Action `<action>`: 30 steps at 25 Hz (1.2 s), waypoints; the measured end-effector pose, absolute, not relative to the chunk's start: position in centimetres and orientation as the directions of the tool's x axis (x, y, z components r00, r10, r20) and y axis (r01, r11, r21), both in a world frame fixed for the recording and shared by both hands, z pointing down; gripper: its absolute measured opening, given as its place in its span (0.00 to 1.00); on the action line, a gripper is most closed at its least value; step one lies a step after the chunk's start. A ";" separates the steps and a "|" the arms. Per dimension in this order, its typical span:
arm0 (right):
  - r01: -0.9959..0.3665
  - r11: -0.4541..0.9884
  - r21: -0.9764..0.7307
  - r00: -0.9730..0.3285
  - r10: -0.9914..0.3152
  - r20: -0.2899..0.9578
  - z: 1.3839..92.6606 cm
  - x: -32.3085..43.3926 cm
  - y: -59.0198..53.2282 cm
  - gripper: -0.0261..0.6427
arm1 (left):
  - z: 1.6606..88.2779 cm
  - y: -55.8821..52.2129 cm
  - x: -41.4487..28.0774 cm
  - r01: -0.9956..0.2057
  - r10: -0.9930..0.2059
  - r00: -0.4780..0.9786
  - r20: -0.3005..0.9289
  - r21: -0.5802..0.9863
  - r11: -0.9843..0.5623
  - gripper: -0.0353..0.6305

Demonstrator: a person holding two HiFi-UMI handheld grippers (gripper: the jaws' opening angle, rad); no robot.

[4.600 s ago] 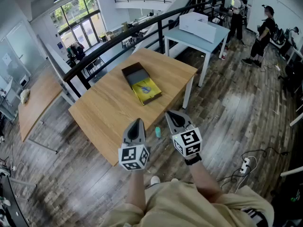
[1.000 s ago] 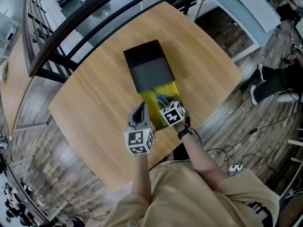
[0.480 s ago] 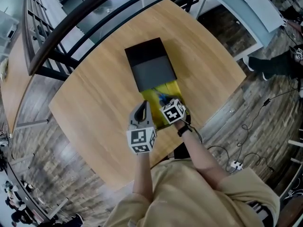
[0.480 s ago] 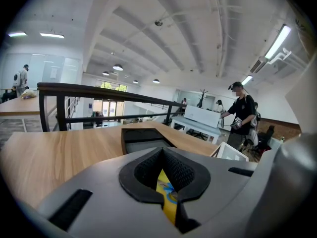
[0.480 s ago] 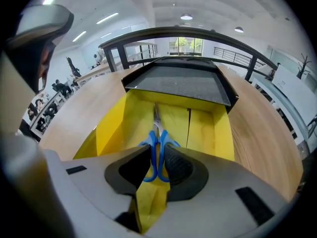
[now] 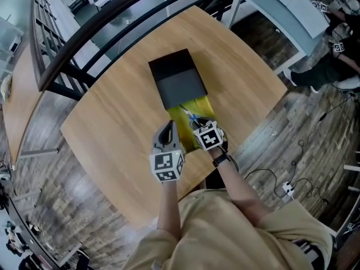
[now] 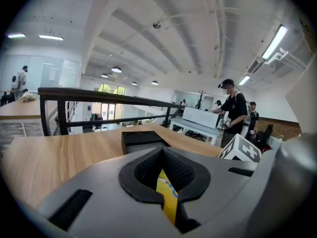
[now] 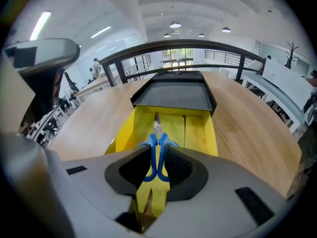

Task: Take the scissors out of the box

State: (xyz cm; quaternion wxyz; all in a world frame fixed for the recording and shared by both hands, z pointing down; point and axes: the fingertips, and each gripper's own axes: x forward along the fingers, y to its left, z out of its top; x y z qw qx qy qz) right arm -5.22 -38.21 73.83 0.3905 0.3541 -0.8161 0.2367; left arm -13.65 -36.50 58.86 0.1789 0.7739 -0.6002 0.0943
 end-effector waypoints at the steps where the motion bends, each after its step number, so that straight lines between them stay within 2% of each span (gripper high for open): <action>1: -0.768 0.631 -0.109 -0.446 -0.405 0.798 73.3 -5.0 -38.0 0.17 | 58.7 -36.2 -13.6 -0.963 -0.895 0.262 0.361 0.157 -0.219 0.07; 10: -0.805 0.584 -0.105 -0.464 -0.510 0.724 69.0 -2.6 -34.9 0.17 | 56.5 -33.3 -12.2 -0.956 -0.898 0.292 0.330 0.123 -0.266 0.07; 16: -0.808 0.589 -0.021 -0.461 -0.609 0.645 63.1 -1.9 -33.2 0.17 | 53.7 -31.1 -12.3 -0.957 -0.914 0.288 0.286 0.124 -0.262 0.07; 30: -0.828 0.559 0.037 -0.534 -0.808 0.247 45.8 -1.3 -29.8 0.17 | 43.0 -27.0 -14.6 -0.970 -0.966 0.239 0.096 -0.008 -0.241 0.07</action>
